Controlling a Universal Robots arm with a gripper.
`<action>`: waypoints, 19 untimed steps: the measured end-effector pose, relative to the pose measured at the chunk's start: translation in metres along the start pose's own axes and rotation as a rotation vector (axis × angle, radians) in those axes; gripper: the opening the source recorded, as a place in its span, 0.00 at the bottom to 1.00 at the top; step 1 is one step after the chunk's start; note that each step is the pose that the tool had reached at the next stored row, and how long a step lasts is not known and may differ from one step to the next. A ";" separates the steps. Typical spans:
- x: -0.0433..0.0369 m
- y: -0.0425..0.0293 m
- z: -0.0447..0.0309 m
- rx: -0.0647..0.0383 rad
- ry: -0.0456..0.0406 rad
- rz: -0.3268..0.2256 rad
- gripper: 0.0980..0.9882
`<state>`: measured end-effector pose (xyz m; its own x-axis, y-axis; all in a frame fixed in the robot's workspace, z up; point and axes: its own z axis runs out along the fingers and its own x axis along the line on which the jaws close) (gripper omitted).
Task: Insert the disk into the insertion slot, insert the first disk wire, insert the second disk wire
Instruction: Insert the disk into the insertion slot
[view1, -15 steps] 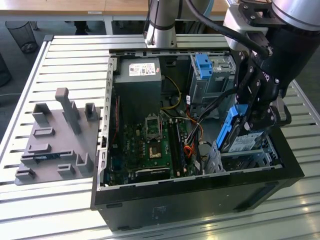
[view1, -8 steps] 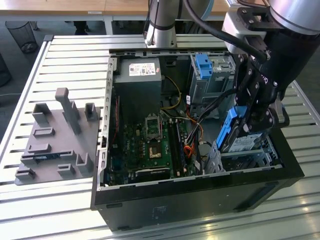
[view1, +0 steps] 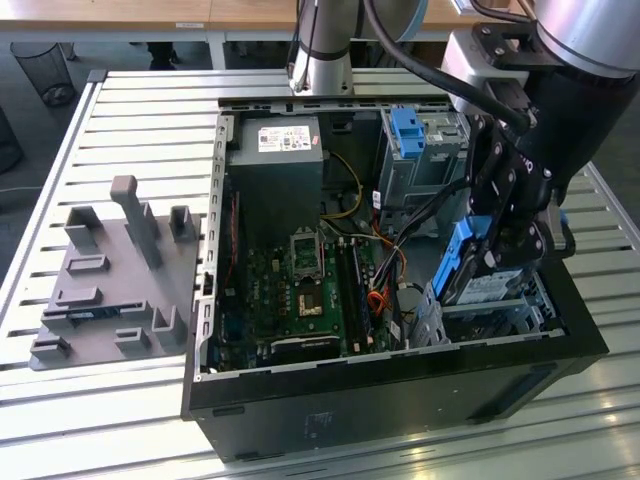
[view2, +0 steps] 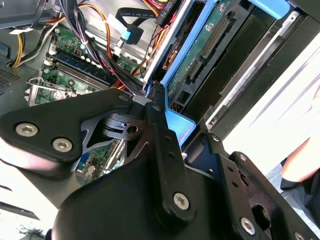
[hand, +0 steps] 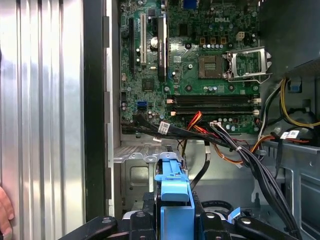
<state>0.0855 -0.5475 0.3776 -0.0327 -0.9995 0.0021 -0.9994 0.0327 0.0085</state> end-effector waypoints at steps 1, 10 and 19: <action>0.0000 0.0000 0.0005 0.000 0.0000 0.000 0.30; 0.0000 -0.0001 0.0045 0.000 -0.0001 0.000 0.30; 0.0000 -0.0001 0.0087 0.000 0.0000 0.000 0.30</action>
<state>0.0855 -0.5475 0.3689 -0.0327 -0.9995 0.0022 -0.9994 0.0327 0.0085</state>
